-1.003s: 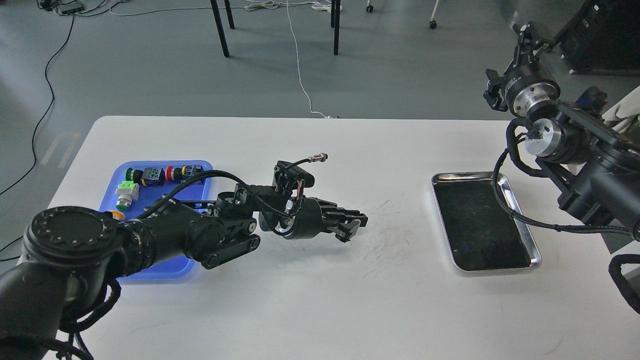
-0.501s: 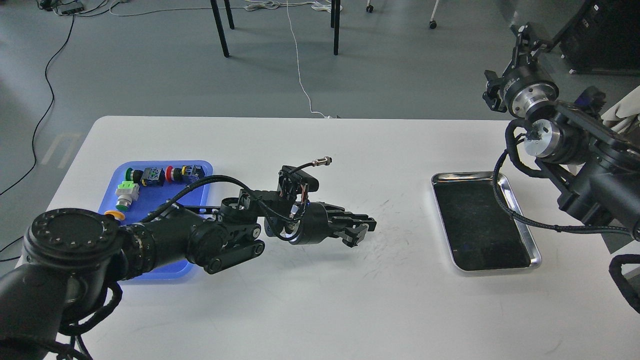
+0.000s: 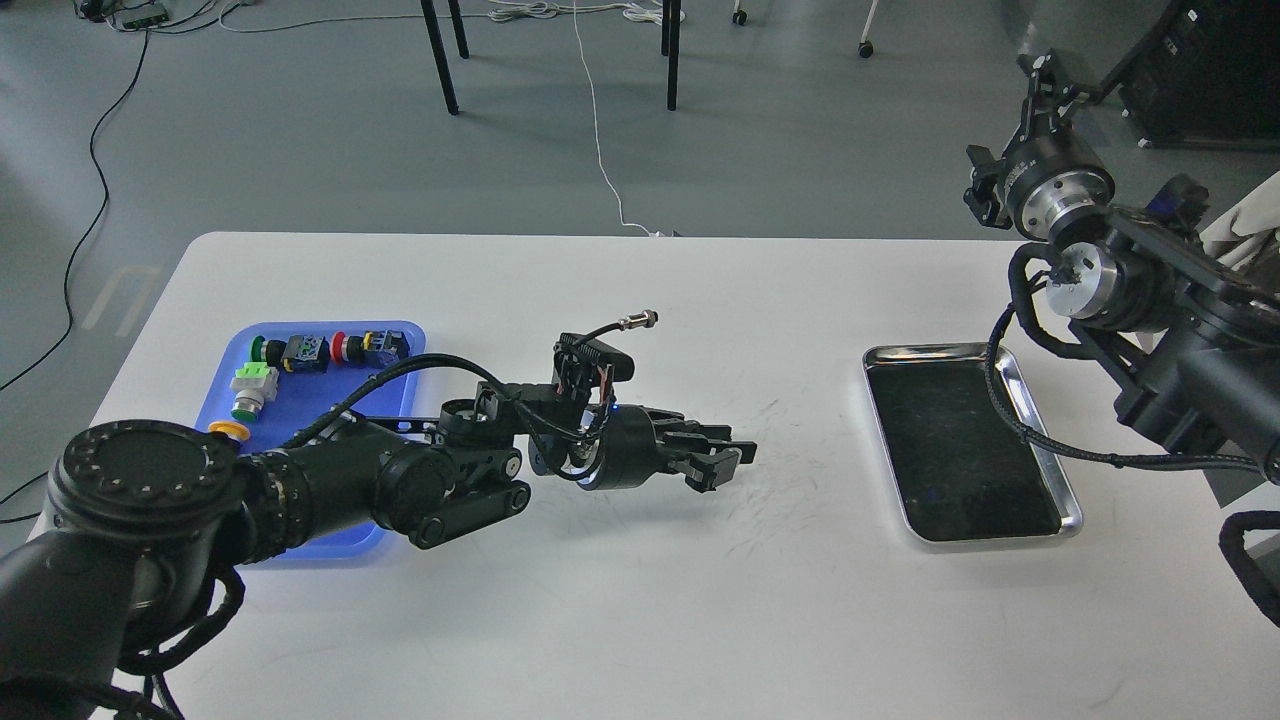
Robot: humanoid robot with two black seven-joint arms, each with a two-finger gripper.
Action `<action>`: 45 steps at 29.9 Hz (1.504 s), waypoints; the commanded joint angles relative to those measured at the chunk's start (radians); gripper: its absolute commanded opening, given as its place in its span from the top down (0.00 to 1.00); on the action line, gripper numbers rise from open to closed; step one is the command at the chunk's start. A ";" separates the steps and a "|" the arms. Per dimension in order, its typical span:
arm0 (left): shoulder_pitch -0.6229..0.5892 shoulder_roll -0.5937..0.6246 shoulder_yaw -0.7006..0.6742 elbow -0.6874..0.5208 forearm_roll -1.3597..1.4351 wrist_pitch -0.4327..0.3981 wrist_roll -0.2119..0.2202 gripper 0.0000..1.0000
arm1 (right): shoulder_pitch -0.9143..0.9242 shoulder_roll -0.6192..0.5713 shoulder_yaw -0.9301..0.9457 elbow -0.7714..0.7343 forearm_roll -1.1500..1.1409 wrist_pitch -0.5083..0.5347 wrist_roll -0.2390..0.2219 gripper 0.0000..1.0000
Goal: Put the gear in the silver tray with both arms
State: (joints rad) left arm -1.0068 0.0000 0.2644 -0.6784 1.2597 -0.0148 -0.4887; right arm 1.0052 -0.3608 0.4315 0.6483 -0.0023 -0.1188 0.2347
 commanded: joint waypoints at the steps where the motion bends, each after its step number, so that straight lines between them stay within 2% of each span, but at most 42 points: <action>1: -0.016 0.000 -0.022 0.002 -0.057 -0.002 0.000 0.52 | 0.003 -0.004 -0.028 0.010 0.001 0.016 -0.003 0.01; 5: -0.052 0.000 -0.048 0.003 -0.118 -0.002 0.000 0.44 | -0.005 -0.013 -0.046 0.022 -0.002 0.037 -0.008 0.01; 12: -0.081 0.000 -0.134 0.013 -0.201 -0.005 0.000 0.31 | 0.010 -0.082 -0.224 0.105 -0.021 0.157 -0.005 0.01; 19: -0.081 0.008 -0.247 0.078 -0.282 -0.001 0.000 0.12 | 0.038 -0.106 -0.289 0.129 -0.128 0.162 -0.009 0.01; 22: -0.081 0.023 -0.255 0.132 -0.325 -0.001 0.000 0.04 | 0.065 -0.119 -0.342 0.128 -0.182 0.162 -0.006 0.02; 30: -0.076 0.087 -0.257 0.198 -0.457 0.030 0.000 0.02 | 0.093 -0.138 -0.359 0.134 -0.217 0.166 0.003 0.02; 36: -0.078 0.110 -0.261 0.335 -0.562 0.021 0.000 0.02 | 0.104 -0.136 -0.362 0.146 -0.457 0.166 0.003 0.02; 41: -0.072 0.141 -0.260 0.399 -0.652 -0.094 0.000 0.02 | 0.121 -0.138 -0.362 0.174 -0.646 0.179 0.005 0.02; 45: -0.069 0.164 -0.258 0.411 -0.735 -0.195 0.000 0.02 | 0.139 -0.138 -0.366 0.204 -0.717 0.234 0.005 0.02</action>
State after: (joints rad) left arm -1.0773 0.1489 0.0046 -0.2748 0.5790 -0.1383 -0.4887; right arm 1.1345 -0.4979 0.0679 0.8331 -0.6714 0.0844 0.2393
